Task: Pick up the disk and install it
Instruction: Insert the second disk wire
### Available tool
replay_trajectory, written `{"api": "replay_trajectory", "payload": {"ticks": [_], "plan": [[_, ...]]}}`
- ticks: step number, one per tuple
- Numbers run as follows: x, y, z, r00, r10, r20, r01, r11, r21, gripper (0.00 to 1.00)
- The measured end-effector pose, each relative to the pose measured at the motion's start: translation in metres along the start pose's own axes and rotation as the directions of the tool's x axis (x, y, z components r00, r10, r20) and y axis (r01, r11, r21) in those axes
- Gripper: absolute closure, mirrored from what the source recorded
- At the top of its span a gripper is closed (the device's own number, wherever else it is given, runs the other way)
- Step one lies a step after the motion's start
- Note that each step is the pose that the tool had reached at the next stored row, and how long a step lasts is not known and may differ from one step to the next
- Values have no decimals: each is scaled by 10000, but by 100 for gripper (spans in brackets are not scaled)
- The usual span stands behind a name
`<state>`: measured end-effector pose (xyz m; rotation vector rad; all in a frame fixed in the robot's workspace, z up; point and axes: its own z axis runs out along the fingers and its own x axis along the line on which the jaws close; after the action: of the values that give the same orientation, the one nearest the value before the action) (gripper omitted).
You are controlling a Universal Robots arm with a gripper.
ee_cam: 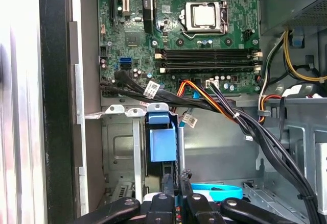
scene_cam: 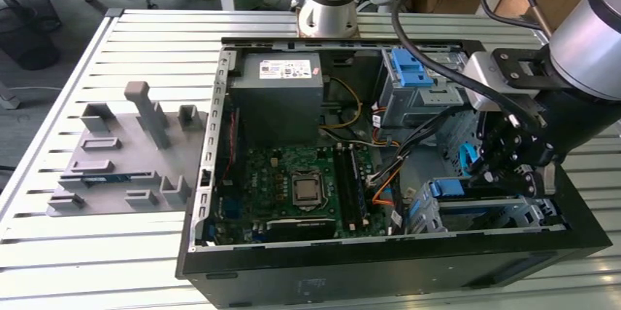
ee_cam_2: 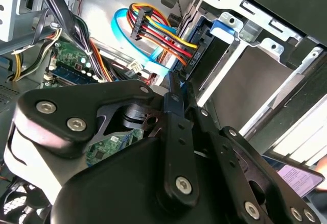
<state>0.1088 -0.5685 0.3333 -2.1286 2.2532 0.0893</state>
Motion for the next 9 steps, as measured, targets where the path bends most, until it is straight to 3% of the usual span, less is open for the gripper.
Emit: {"api": "replay_trajectory", "payload": {"ticks": [9], "plan": [[11,-4,46,10000,-2,-4,2,10000,0,84]]}}
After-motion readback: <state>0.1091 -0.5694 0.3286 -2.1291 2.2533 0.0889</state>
